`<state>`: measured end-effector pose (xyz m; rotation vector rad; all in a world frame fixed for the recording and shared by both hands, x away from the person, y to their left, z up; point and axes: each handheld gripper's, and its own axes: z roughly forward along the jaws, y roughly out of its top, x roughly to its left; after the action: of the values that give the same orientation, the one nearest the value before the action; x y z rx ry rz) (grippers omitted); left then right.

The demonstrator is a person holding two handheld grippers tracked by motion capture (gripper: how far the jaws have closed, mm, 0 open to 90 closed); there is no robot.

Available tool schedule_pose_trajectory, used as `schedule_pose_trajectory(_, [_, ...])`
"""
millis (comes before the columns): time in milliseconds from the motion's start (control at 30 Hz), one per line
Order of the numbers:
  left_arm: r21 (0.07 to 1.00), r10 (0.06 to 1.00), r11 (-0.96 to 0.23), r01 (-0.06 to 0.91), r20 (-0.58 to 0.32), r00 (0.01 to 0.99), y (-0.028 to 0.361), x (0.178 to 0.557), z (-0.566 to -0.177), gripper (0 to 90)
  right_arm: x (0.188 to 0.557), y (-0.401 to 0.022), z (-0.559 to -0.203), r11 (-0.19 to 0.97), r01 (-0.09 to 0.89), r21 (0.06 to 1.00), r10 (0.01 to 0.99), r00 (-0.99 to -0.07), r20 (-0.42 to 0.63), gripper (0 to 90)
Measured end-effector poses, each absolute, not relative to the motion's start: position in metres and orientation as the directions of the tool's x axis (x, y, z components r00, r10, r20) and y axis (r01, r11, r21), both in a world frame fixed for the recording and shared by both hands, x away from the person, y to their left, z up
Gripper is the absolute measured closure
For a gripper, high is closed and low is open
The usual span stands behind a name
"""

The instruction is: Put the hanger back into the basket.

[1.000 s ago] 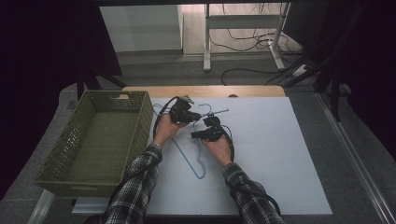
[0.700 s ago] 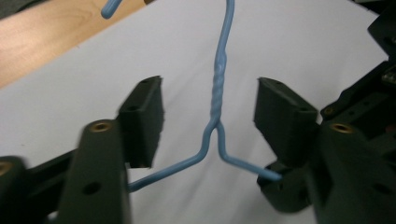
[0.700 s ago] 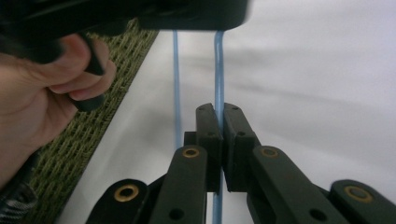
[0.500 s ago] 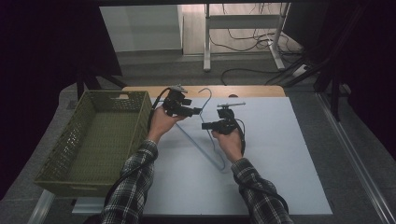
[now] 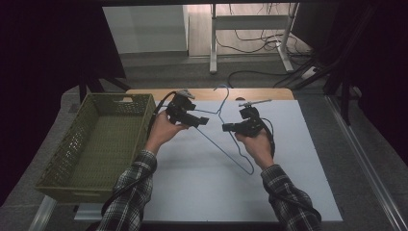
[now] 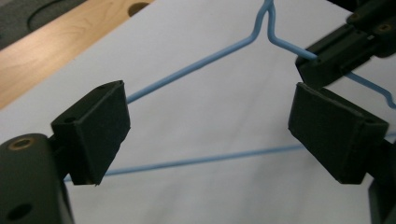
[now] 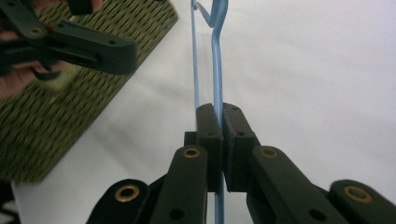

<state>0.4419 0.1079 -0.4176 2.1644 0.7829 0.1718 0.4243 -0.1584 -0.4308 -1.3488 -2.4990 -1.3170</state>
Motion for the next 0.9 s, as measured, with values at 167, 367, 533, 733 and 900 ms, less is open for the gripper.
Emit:
schedule_pose_trajectory(167, [0.726, 0.578, -0.519, 0.452, -0.093, 0.811, 0.114, 0.408, -0.398, 8.8, 0.407, -0.174, -0.414, 0.332, 0.663, 0.671, 0.681, -0.661, 0.316, 87.3])
schedule_pose_trajectory(367, [0.736, 0.549, -0.539, 0.409, -0.061, 0.834, 0.121, 0.376, -0.389, 6.9, 0.388, -0.188, -0.403, 0.389, 0.632, 0.670, 0.662, -0.698, 0.274, 87.2])
schedule_pose_trajectory(533, [0.742, 0.511, -0.553, 0.378, -0.055, 0.858, 0.124, 0.358, -0.391, 5.3, 0.370, -0.194, -0.400, 0.422, 0.609, 0.671, 0.631, -0.729, 0.265, 87.2])
schedule_pose_trajectory(733, [0.726, 0.475, -0.586, 0.359, -0.050, 0.879, 0.127, 0.335, -0.402, 5.0, 0.348, -0.195, -0.399, 0.466, 0.580, 0.668, 0.587, -0.768, 0.256, 87.2])
schedule_pose_trajectory(900, [0.725, 0.465, -0.594, 0.348, -0.043, 0.884, 0.133, 0.322, -0.409, 8.5, 0.331, -0.190, -0.400, 0.507, 0.541, 0.671, 0.535, -0.808, 0.247, 87.2])
